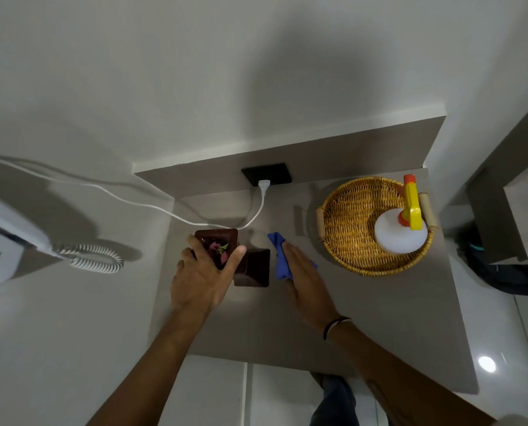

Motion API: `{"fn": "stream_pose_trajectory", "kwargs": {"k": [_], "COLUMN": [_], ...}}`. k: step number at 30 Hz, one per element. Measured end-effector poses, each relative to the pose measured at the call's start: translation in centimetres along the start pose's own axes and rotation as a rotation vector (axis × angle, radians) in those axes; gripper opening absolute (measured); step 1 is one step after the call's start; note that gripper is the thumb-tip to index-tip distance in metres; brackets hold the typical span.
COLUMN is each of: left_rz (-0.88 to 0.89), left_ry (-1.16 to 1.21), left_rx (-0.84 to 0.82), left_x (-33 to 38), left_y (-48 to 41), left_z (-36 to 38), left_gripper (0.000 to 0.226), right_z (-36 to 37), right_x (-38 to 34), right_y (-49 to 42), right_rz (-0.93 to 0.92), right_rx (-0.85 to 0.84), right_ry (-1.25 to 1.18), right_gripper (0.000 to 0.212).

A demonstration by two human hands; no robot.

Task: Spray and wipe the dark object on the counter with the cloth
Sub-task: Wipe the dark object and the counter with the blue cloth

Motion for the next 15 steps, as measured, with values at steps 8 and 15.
{"fn": "stream_pose_trajectory", "kwargs": {"k": [8, 15], "left_rz": [0.577, 0.561], "left_ry": [-0.081, 0.160], "left_rx": [0.020, 0.091], "left_x": [-1.7, -1.4], "left_y": [-2.4, -2.2], "left_z": [-0.3, 0.1], "left_gripper": [0.140, 0.129], "right_z": [0.3, 2.6], "right_x": [0.6, -2.5], "right_y": [0.6, -1.2], "right_rz": [0.040, -0.052], "right_rx": [0.020, -0.004], "right_ry": [-0.061, -0.098], "right_gripper": [0.059, 0.069]}}
Point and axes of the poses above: each hand's wrist, its own y-axis away from the middle knuckle, its own z-axis out of the palm, x = y × z, the point moved 5 cm from there along -y, towards the middle knuckle, and after that the axes turned 11 degrees about -y, right-handed, at the moved point
